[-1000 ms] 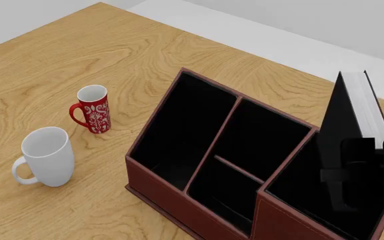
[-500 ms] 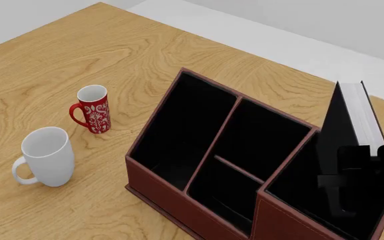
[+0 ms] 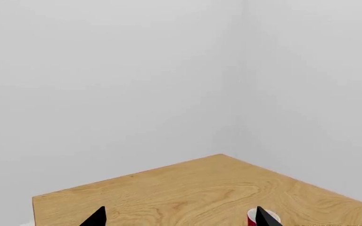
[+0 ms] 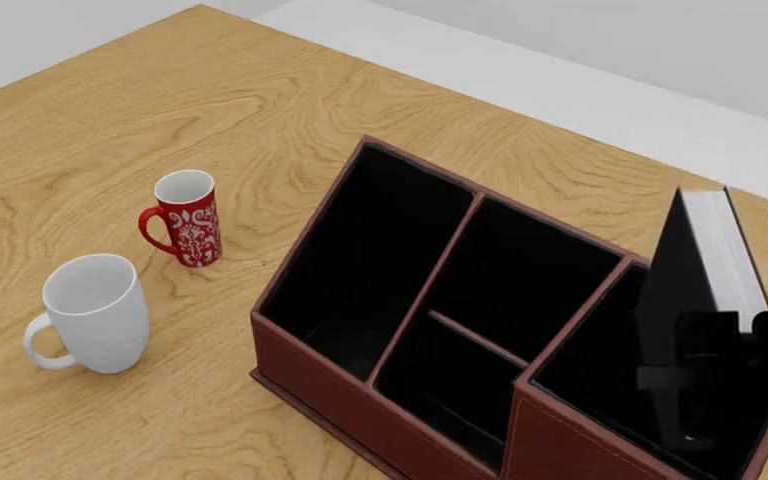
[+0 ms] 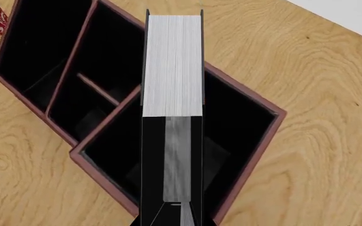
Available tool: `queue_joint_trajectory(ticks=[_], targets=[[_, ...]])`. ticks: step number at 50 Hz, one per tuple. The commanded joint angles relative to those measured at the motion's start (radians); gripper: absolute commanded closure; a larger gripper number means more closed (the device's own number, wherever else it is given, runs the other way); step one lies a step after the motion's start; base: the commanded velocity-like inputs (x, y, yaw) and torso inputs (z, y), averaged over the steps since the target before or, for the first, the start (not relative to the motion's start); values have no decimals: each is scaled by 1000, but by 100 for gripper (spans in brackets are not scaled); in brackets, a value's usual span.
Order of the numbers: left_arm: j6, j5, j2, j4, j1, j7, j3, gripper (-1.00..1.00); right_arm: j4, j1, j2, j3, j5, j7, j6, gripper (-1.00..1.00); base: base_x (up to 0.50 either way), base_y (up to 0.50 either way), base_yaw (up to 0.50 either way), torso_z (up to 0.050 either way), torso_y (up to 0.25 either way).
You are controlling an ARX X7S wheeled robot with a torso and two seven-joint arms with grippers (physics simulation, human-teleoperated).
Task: Pick up the book and place it in the right compartment of the caddy.
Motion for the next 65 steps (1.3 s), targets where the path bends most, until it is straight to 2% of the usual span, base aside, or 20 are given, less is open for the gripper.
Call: queue_joint_trajectory(ticks=[1,20,65], targets=[[1,4,-1,-4,-1,-2,6,-100,23,3,-12,21,-80,-53,-8,100,0,0,0,0,0],[8,10,0,-23,-10,-2,15,-100,142,3,-96,-10,-138,-89,30,100,0,0,0,0,2],[31,38,2,-67,-23,-4,44,-100,227,-133,-140,-54,-285,-235,-34,100,0,0,0,0,1]])
